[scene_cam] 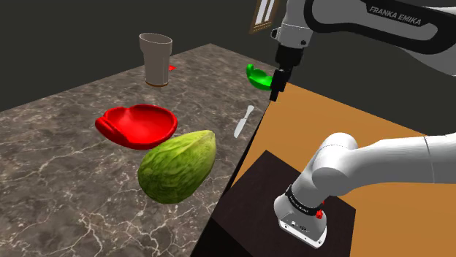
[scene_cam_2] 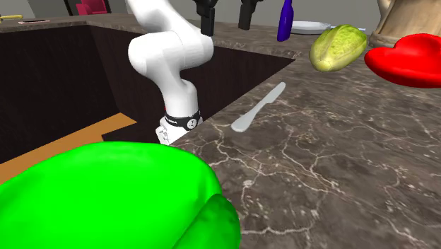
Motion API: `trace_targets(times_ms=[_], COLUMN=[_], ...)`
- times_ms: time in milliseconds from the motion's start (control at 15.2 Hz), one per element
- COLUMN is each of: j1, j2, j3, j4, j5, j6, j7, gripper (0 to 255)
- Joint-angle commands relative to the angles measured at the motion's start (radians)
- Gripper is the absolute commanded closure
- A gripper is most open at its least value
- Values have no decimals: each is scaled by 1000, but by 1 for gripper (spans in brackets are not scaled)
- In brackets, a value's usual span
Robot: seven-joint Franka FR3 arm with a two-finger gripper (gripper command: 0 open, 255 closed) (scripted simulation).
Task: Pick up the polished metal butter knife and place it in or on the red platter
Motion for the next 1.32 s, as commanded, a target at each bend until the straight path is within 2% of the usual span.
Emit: trace_targets(times_ms=[0,330,594,660,1122,1254], j1=[0,-207,-383,-396,-388,-388], j2=[0,22,96,101,104,104], j3=[0,239,426,438,457,457], j4=[0,-83,-92,-91,-191,-191], j5=[0,178,284,289,307,307], j6=[0,140,268,276,377,377], j7=[0,705,1253,1286,1282,1282], gripper=[0,0,0,0,0,0])
